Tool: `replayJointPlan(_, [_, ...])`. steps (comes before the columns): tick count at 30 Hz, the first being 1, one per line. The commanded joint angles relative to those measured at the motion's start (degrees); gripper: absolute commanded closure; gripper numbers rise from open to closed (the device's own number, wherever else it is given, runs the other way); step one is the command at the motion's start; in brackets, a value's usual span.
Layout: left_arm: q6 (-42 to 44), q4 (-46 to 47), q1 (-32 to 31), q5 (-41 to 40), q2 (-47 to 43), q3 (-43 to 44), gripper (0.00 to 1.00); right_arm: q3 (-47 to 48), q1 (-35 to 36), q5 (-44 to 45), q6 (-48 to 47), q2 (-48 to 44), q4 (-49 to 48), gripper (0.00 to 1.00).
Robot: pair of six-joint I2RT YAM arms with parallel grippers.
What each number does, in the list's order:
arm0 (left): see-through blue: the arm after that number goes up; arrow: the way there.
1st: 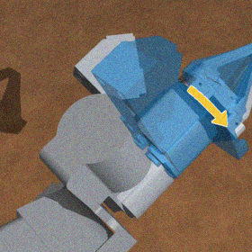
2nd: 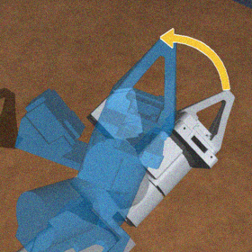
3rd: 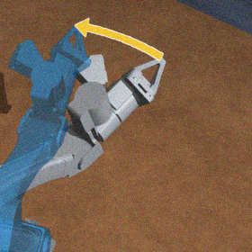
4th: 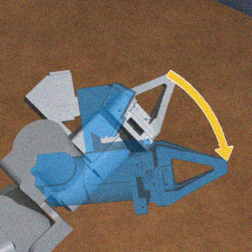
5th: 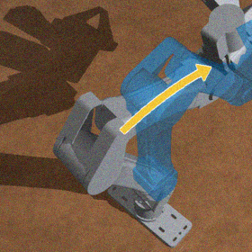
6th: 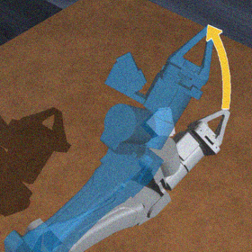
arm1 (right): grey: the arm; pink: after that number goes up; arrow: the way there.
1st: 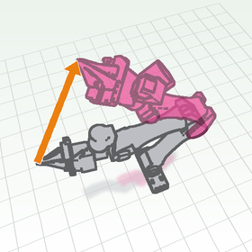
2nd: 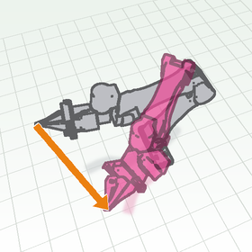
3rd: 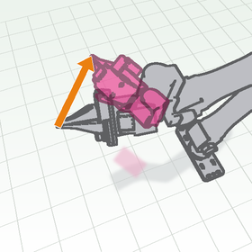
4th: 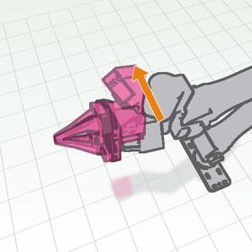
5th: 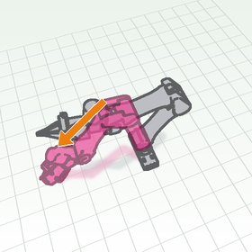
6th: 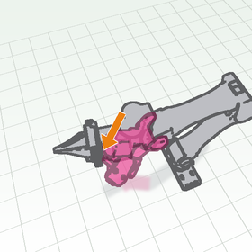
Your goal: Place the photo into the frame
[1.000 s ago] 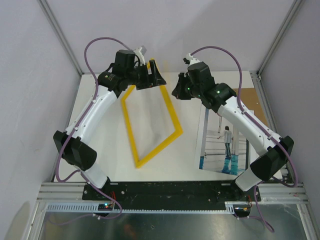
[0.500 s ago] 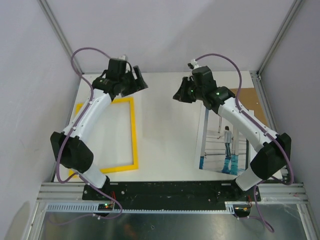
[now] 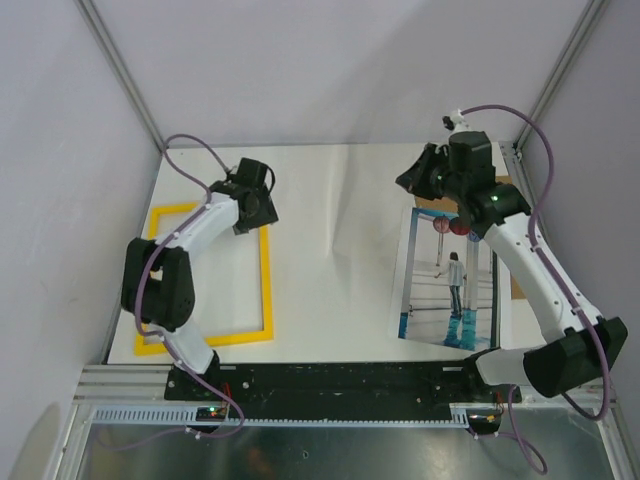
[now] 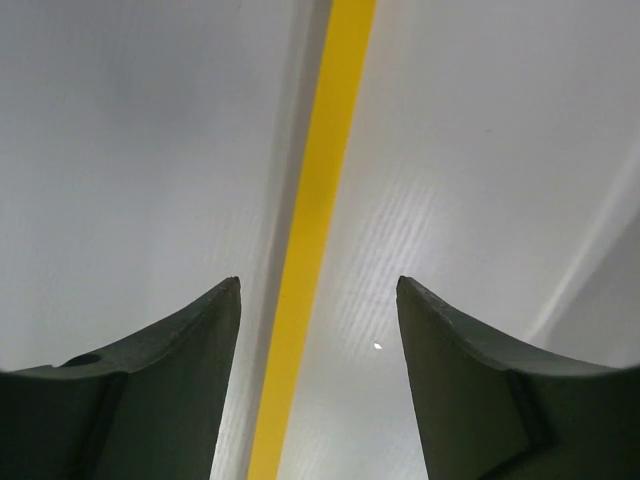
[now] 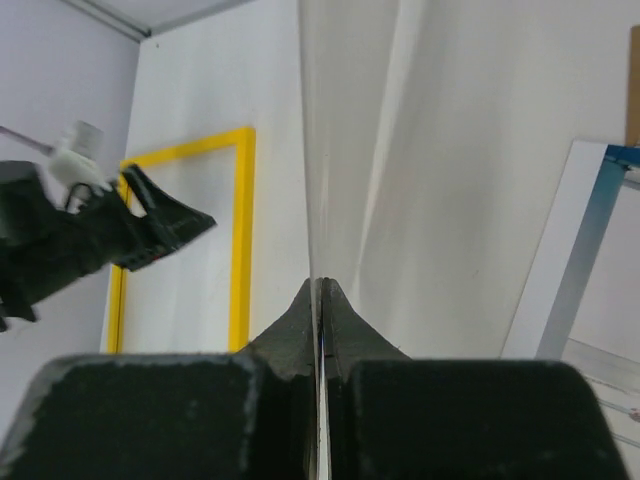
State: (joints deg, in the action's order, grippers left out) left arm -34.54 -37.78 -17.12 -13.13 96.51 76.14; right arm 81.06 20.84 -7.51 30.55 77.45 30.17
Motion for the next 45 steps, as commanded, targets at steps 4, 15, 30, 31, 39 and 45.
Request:
replayJointPlan(4, [-0.59, 2.01, -2.70, -7.60, 6.18, -2.51, 0.35, -1.23, -3.76, -2.20, -1.65, -5.27, -0.44, 1.00])
replayJointPlan(15, [0.11, 5.66, -3.46, -4.65, 13.75, -7.25, 0.47, -3.02, -7.35, -5.49, -2.30, -7.51, -0.41, 1.00])
replayJointPlan(30, [-8.78, 4.40, -4.39, 30.89, -1.01, 17.89, 1.00, -3.81, -7.65, -8.25, -1.85, -6.24, -2.50, 1.00])
replayJointPlan(31, [-11.16, 4.39, -4.84, 33.26, -1.52, 20.98, 1.00, -3.80, -7.57, -8.46, -1.70, -6.12, -2.72, 1.00])
replayJointPlan(39, [-30.88, 12.87, -7.26, 44.68, -3.81, 33.10, 1.00, -2.71, -7.43, -8.47, -1.13, -5.58, -2.40, 1.00])
replayJointPlan(45, [-47.76, 36.38, -6.34, 53.06, -3.80, 24.08, 1.00, -0.97, -6.97, -7.06, -1.82, -5.24, -0.38, 1.00])
